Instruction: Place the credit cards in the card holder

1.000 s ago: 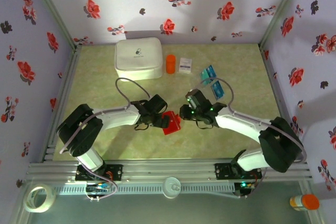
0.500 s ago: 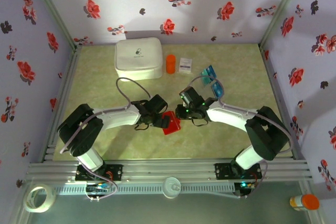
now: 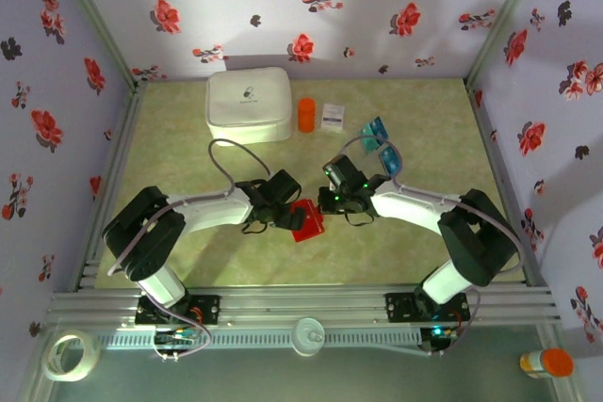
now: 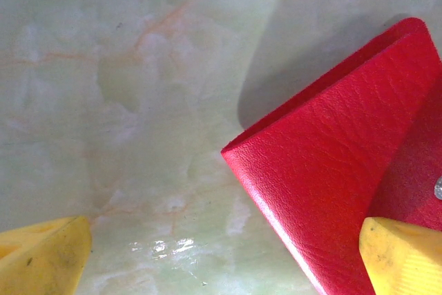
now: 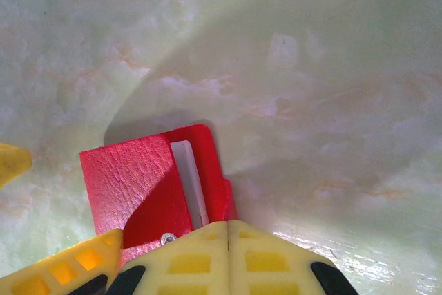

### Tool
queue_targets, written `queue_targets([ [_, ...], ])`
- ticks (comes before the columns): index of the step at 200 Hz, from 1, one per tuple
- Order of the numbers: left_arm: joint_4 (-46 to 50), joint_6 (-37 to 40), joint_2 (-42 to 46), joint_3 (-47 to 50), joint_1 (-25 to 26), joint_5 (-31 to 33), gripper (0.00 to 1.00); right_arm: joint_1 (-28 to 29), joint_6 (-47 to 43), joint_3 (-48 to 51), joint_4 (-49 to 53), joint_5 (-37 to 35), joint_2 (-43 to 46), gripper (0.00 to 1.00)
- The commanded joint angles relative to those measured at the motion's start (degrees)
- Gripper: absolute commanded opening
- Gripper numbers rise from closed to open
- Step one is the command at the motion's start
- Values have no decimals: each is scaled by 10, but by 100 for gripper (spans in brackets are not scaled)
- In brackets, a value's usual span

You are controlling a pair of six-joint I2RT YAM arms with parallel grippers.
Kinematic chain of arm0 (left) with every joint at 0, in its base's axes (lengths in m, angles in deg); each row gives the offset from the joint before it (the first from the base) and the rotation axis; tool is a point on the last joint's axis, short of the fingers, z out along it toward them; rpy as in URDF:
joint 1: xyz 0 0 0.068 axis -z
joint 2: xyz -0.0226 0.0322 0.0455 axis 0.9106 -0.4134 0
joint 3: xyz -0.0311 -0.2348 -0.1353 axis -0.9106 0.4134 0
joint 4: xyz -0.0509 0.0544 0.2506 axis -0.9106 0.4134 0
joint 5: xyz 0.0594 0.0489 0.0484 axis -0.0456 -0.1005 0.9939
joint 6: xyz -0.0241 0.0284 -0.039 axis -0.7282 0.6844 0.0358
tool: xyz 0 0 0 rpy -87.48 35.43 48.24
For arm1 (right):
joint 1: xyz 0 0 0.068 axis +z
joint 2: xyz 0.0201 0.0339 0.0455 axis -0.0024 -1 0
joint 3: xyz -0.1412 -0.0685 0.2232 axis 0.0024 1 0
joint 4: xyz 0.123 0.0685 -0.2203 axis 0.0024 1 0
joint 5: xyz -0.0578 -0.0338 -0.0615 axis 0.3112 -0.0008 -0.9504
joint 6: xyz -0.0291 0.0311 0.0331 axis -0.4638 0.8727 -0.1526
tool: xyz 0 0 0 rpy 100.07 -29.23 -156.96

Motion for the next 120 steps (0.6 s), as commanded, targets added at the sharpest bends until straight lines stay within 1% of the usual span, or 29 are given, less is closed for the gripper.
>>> queue_targets([
  [1,31,16,-15,-2,4,30,100,-4,2,10,-17,22,-4,0],
  [62,28,17,-15,-1,6,31,100,-4,68,40,-121,97,-13,0],
  [97,25,16,-12,1,7,32,100,-1,104,61,-183,117,-39,0],
  [120,24,16,-8,3,7,33,100,5,119,71,-205,118,-54,0],
])
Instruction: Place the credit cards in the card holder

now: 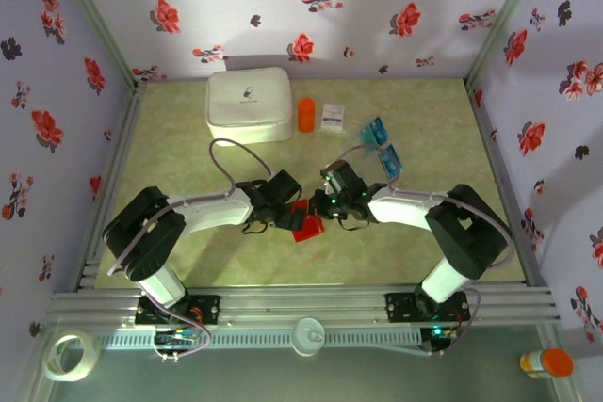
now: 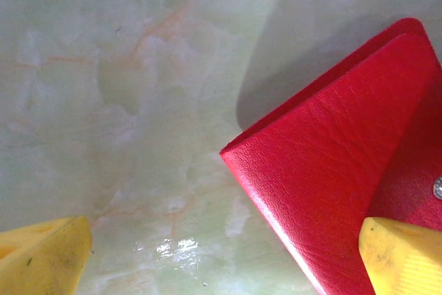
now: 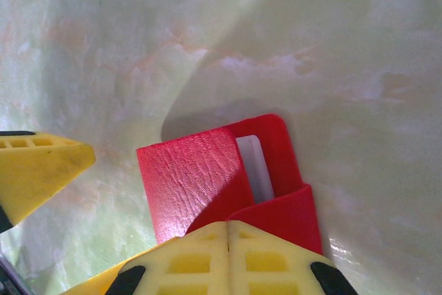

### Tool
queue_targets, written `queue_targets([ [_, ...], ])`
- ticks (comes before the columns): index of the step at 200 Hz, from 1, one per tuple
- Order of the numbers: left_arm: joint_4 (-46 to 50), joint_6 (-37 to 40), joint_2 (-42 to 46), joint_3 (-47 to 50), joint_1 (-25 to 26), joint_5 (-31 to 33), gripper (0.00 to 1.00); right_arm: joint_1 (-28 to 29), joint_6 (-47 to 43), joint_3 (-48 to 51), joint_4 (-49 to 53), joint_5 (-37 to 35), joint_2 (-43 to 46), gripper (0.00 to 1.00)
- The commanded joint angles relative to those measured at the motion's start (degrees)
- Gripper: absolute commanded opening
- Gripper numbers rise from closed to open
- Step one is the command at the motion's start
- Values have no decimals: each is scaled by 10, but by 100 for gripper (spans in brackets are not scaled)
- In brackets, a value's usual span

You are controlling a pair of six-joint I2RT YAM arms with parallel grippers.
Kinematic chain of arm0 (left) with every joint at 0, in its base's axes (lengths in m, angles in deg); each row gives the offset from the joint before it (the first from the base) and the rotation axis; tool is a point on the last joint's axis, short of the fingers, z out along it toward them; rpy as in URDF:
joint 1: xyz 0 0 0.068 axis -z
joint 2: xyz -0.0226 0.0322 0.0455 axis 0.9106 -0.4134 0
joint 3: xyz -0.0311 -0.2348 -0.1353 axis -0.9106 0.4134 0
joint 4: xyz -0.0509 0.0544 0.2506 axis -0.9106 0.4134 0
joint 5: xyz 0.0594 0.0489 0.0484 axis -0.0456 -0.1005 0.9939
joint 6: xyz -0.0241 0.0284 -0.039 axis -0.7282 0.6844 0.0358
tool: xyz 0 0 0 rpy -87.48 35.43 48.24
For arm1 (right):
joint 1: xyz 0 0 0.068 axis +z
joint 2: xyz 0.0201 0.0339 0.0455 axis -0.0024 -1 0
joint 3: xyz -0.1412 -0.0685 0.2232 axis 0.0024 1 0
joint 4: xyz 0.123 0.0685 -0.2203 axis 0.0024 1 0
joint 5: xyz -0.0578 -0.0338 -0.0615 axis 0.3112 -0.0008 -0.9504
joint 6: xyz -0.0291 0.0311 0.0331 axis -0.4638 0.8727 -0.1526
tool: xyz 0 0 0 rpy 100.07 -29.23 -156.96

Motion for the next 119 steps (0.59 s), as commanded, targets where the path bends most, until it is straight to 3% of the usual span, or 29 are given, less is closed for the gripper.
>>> queue_targets([
  [1,24,12,-7,3,4,27,100,5,33,16,-45,15,-17,0],
  [119,36,13,51,-19,-19,27,100,10,42,61,-52,-15,-5,0],
])
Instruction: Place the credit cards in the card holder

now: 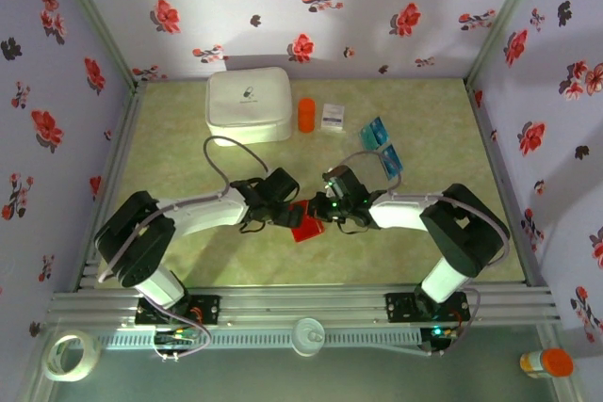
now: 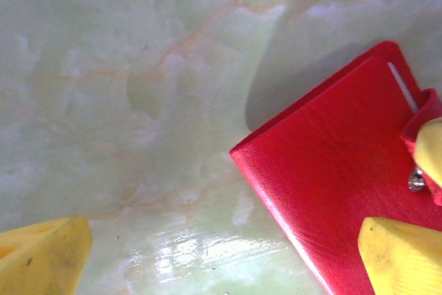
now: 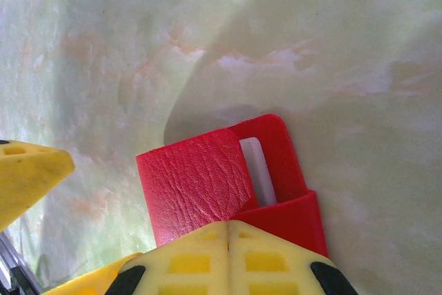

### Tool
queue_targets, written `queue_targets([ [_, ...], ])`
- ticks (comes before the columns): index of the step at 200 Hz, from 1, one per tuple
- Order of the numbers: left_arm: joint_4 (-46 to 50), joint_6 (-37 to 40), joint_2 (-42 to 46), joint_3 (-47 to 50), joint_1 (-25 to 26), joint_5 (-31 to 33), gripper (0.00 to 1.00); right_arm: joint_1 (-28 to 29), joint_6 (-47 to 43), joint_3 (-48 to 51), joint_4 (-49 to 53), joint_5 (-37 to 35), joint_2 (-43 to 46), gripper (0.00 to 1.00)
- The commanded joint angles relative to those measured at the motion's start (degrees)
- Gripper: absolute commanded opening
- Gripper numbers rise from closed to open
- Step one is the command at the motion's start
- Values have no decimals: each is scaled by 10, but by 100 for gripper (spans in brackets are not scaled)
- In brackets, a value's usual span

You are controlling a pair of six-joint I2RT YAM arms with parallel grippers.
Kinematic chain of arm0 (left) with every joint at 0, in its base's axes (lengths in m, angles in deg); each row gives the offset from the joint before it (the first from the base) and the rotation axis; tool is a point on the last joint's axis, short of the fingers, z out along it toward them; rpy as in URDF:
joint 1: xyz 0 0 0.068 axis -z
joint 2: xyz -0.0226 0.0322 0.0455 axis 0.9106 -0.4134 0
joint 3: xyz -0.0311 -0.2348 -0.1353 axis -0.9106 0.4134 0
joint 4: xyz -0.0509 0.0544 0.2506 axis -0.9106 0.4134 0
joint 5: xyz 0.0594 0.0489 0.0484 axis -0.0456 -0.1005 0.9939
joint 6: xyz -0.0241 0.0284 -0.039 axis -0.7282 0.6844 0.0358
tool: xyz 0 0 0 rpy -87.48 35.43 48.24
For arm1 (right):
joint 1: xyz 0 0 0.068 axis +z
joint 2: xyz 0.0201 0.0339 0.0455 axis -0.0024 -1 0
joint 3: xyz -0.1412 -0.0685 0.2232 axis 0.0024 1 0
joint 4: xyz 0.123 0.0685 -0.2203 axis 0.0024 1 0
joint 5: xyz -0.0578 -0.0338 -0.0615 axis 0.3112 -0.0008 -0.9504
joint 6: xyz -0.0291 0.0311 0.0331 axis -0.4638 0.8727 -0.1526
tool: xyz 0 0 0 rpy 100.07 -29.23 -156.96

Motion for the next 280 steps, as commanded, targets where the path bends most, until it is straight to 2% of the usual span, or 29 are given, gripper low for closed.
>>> queue_targets([
  [1,20,13,14,-16,-11,16,100,5,6,19,31,-20,-1,0],
  [74,11,33,-39,-13,-13,9,100,5,6,12,35,-22,4,0],
  [158,22,46,-62,-14,0,30,100,6,-7,-16,70,-22,45,0],
  [280,18,41,-64,-11,3,30,100,25,-4,-29,53,-24,-5,0],
])
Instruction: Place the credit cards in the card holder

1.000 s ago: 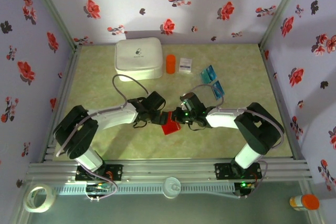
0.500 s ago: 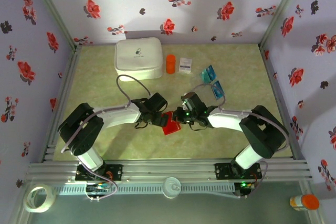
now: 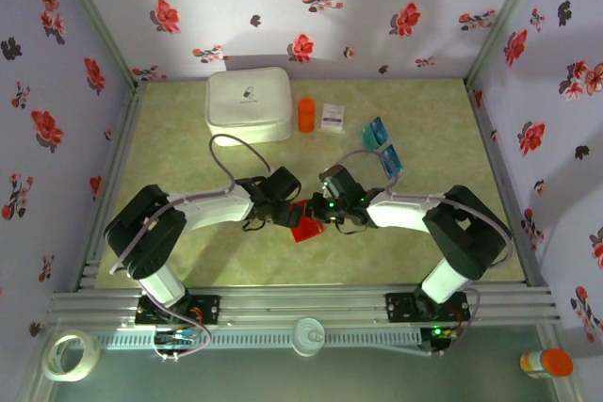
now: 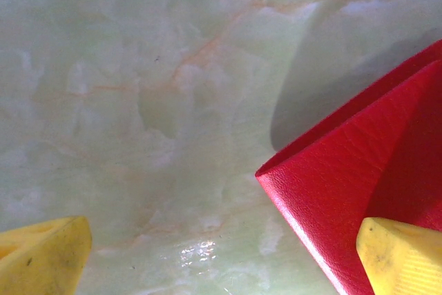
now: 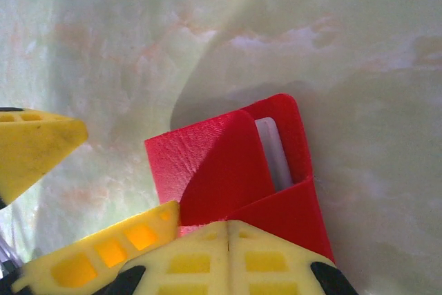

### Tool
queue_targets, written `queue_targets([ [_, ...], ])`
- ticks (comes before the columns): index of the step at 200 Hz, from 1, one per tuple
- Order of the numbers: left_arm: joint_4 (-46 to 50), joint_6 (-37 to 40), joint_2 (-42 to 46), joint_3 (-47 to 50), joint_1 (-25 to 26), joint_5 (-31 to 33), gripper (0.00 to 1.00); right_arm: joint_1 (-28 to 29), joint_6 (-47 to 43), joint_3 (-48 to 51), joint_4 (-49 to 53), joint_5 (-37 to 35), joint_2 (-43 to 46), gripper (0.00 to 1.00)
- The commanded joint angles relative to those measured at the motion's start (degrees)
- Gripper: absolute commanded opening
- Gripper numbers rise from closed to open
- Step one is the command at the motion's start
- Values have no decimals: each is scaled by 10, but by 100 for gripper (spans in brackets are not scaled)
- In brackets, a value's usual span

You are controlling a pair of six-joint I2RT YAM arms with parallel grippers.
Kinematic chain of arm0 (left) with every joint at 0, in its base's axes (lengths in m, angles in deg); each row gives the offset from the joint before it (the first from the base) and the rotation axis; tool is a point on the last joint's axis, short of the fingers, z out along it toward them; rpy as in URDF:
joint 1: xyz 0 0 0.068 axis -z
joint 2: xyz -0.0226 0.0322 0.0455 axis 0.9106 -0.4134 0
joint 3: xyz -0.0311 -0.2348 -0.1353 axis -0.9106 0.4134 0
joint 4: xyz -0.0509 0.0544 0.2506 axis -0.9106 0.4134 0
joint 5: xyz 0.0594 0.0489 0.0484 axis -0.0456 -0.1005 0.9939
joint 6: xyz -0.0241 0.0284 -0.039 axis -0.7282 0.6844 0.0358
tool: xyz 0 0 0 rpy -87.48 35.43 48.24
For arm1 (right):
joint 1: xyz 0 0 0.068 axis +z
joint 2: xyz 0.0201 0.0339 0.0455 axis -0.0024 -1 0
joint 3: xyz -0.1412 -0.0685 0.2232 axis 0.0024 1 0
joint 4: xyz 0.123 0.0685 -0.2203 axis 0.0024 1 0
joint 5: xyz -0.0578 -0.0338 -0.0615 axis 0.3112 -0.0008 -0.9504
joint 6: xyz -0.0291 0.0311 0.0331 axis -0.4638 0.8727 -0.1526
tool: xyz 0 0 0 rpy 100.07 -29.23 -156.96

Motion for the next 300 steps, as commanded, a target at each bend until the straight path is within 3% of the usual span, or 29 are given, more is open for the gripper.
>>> queue_targets([
  [1,19,11,-21,-1,6,15,100,6,-5,-1,-2,-9,-11,0],
  [173,17,9,-26,-3,7,14,100,13,-10,76,-45,3,13,0],
  [232,18,11,-28,-6,7,15,100,47,-32,80,2,-34,17,0],
  [300,17,10,-26,-3,7,15,100,55,11,130,-15,-72,16,0],
])
